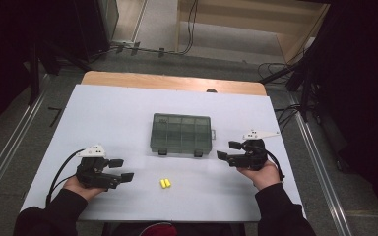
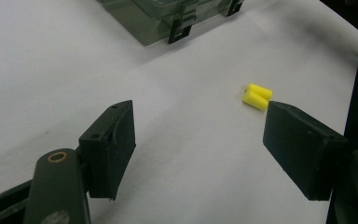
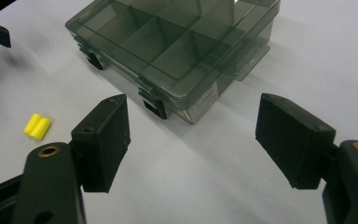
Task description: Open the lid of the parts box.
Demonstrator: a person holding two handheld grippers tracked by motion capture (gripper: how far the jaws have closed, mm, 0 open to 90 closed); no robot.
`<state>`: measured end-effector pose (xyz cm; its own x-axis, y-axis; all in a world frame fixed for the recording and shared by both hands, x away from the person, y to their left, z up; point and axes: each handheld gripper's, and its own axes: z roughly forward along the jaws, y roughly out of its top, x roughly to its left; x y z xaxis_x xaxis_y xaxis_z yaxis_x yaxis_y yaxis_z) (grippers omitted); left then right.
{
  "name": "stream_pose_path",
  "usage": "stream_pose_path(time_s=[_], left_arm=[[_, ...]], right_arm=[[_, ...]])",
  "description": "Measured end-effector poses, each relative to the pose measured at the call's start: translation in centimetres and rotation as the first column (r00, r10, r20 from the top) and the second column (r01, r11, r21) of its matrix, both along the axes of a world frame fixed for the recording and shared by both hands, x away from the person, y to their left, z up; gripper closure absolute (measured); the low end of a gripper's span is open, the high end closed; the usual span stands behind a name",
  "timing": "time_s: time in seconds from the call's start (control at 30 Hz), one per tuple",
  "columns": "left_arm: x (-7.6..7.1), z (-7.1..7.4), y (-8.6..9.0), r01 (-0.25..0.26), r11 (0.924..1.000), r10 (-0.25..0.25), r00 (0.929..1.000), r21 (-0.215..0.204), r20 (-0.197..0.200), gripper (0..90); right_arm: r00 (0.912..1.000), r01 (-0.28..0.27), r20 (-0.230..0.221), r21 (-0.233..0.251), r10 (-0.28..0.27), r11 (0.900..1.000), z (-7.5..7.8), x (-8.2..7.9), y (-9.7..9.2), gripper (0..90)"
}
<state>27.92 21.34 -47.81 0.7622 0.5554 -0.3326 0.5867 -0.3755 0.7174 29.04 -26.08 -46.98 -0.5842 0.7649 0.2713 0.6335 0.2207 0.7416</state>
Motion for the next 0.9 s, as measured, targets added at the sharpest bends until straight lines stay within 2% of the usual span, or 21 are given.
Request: stream_pose_path(time_s=[0.6, 0.7, 0.73, 0.77, 0.83, 0.87, 0.9], left_arm=[[0.0, 0.0, 0.0, -0.001, 1.0, 0.001, 1.0, 0.001, 0.002, 25.2], [-0.1, 0.0, 0.0, -0.002, 1.0, 0.002, 1.0, 0.004, 0.002, 25.2], [-0.1, 0.0, 0.0, -0.001, 1.0, 0.001, 1.0, 0.004, 0.003, 25.2], [0.0, 0.0, 0.0, -0.002, 1.0, 0.002, 1.0, 0.005, 0.003, 25.2], [0.0, 0.0, 0.0, -0.002, 1.0, 0.002, 1.0, 0.004, 0.002, 25.2], [0.0, 0.0, 0.0, -0.002, 1.0, 0.002, 1.0, 0.004, 0.002, 25.2], [-0.1, 0.0, 0.0, -0.002, 1.0, 0.002, 1.0, 0.005, 0.003, 25.2]], right_arm=[[0.9995, -0.029, -0.011, -0.018, 0.029, 0.9994, 0.0, 2.1, 1.6, 25.5], [0.9995, -0.015, -0.027, -0.045, 0.014, 0.9989, -0.2, 2.1, 1.6, 32.8], [0.9995, -0.015, -0.027, -0.045, 0.014, 0.9989, -0.2, 2.1, 1.6, 32.8], [0.9996, -0.017, -0.024, -0.053, 0.016, 0.9984, -0.3, 2.0, 1.5, 41.2], [0.9996, -0.013, -0.025, -0.055, 0.012, 0.9984, -0.4, 2.0, 1.5, 44.1], [0.9997, -0.014, -0.022, -0.059, 0.013, 0.9981, -0.5, 2.0, 1.5, 47.8], [0.9995, -0.016, -0.028, -0.066, 0.014, 0.9977, -0.8, 1.9, 1.5, 55.1]])
